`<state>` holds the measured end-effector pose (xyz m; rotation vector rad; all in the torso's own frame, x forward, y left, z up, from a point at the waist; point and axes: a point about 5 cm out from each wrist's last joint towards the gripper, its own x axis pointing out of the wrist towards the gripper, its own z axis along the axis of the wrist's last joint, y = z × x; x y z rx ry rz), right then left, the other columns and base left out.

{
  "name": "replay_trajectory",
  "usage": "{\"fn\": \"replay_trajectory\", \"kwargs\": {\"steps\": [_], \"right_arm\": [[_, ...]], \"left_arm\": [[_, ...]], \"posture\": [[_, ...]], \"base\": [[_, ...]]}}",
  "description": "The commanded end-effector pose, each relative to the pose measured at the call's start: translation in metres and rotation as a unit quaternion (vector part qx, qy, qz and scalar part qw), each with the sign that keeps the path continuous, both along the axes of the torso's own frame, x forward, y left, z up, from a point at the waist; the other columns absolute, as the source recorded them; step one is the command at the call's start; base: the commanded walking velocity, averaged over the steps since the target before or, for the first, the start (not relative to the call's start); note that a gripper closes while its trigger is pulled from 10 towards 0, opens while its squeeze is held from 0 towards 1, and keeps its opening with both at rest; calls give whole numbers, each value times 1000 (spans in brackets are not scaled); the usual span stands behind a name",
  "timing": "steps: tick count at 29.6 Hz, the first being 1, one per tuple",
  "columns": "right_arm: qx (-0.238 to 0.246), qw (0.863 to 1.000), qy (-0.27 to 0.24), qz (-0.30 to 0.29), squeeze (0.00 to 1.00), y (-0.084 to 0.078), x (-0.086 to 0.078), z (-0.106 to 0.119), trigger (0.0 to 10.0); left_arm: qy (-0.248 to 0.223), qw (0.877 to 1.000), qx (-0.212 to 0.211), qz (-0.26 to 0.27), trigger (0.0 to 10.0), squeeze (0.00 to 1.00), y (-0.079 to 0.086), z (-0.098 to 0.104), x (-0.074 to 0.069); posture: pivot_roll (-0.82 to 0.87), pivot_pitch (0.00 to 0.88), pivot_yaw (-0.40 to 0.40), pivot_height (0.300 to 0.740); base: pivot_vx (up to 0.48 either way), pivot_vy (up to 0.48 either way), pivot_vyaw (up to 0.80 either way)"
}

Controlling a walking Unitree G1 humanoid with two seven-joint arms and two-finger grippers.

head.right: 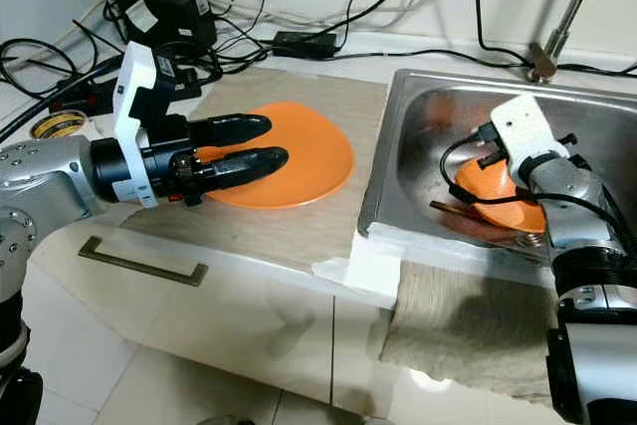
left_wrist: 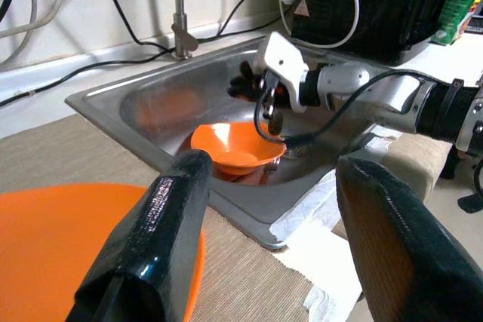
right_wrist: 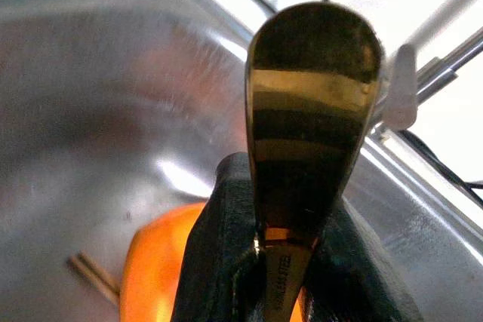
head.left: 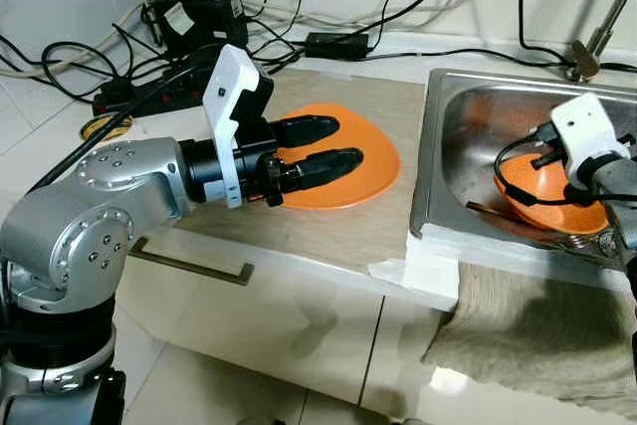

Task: Kitchen organization

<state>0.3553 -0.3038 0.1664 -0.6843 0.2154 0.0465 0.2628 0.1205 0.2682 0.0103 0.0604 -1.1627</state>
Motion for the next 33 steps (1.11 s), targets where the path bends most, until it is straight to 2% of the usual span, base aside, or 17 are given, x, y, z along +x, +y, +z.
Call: {"fn": "replay_trajectory", "kwargs": {"steps": [1, 7, 8, 9, 10, 11, 23, 33], "right_arm": [[-30, 1000, 6, 3, 0, -3, -2, -1, 10000], [-113, 992, 42, 24, 0, -4, -5, -12, 10000], [-124, 991, 47, 28, 94, -3, -5, -14, 10000], [-135, 989, 53, 31, 933, -3, -5, -16, 10000], [-135, 989, 53, 31, 933, -3, -5, -16, 10000], [-140, 988, 58, 34, 1000, -2, -6, -17, 10000], [-161, 984, 63, 40, 1000, -2, -4, -20, 10000], [-200, 973, 91, 69, 1000, 1, -8, -29, 10000]], "left_arm": [[-3, 1000, 4, 0, 10000, 0, 0, 2, 2], [-3, 1000, 3, 2, 10000, 0, 0, 2, 3], [-3, 1000, 3, 2, 10000, 0, 0, 2, 3], [-3, 1000, 4, 2, 10000, 0, 0, 2, 3], [-3, 1000, 4, 2, 10000, 0, 0, 2, 3], [-3, 1000, 4, 2, 10000, 0, 0, 2, 3], [-4, 1000, 7, 3, 10000, 0, -1, 1, 3], [-5, 1000, 12, 2, 10000, 0, -2, -1, 4]], "posture": [[-42, 0, 74, 740], [-44, 0, 74, 740], [-44, 0, 74, 740], [-44, 0, 74, 740], [-44, 0, 74, 740], [-44, 0, 74, 740], [-44, 0, 72, 740], [-47, 0, 70, 740]], "base": [[0, 0, 0], [0, 0, 0], [0, 0, 0], [0, 0, 0], [0, 0, 0], [0, 0, 0], [0, 0, 0], [0, 0, 0]]}}
